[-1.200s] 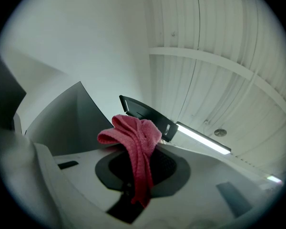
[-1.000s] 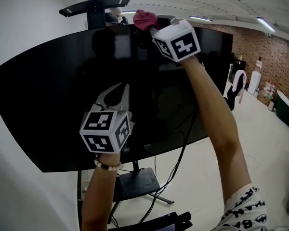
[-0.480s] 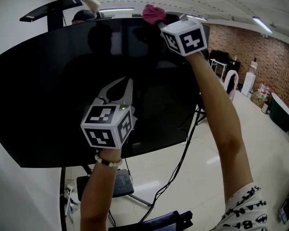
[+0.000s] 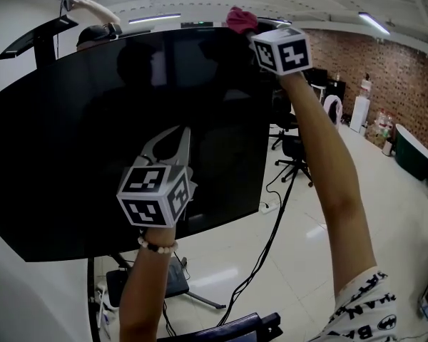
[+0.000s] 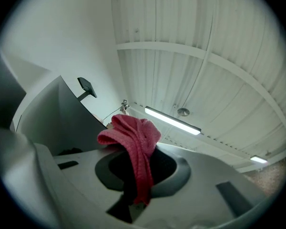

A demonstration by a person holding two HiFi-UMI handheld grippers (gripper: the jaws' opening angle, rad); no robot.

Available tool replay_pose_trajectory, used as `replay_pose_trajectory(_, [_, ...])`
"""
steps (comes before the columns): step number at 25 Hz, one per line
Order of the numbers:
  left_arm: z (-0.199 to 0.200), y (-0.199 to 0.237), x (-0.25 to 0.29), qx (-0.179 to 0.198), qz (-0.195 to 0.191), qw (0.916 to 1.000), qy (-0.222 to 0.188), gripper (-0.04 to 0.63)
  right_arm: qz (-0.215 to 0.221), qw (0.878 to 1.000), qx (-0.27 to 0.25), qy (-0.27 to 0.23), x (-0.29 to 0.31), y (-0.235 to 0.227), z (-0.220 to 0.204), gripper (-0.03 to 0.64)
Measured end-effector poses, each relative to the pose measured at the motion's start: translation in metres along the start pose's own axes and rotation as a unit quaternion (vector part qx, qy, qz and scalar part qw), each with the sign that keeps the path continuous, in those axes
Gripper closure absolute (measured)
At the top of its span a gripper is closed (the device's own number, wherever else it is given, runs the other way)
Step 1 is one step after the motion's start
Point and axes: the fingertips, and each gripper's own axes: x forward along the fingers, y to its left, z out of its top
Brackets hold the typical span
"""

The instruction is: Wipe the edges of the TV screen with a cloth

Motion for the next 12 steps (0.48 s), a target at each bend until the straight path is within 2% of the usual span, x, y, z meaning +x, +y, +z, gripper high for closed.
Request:
replay_pose_trajectory(4, [-0.002,-0.012,0.009,0.0,-0.005,1.0,-0.001,0.595,-0.029,0.999,0.013,0.01,-0.006,-0.038,-0.019,0.54])
replay_pose_trajectory(12, [-0.015,-0.015,0.007,-0.007,-0.003,1.0,0.006,0.595,-0.073,0.994,0.084,0.012,-0.027,-0.088,-0.048,0.54])
